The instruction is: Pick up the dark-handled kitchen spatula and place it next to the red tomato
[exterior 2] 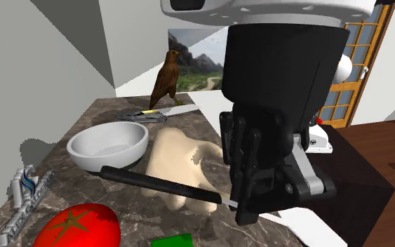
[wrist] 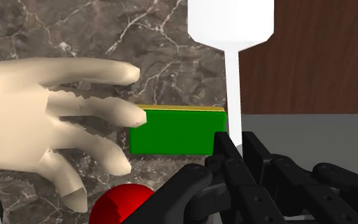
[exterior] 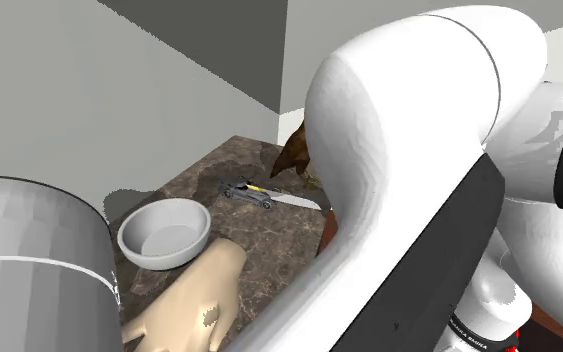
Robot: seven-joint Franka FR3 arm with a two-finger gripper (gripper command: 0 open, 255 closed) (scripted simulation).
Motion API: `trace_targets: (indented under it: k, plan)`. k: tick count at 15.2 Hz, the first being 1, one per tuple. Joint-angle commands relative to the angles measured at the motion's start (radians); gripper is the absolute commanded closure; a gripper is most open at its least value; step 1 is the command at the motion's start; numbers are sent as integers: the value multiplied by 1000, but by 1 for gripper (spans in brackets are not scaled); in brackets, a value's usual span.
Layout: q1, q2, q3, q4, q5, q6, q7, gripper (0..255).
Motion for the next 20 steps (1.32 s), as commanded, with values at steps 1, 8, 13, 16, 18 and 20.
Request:
trace_targets:
  k: [1,8,13,16,18,20]
  plan:
    - [37,41,-5,53,-15,-16,21,255]
    - [28,57,-12,-17,-27,66,36,255]
    - [26,75,-20,-56,-39,121,47,255]
    - [26,88,-25,-76,-47,152,53,255]
    - [26,98,-29,-87,-52,172,58,255]
    - [27,108,-33,-98,-58,192,62,255]
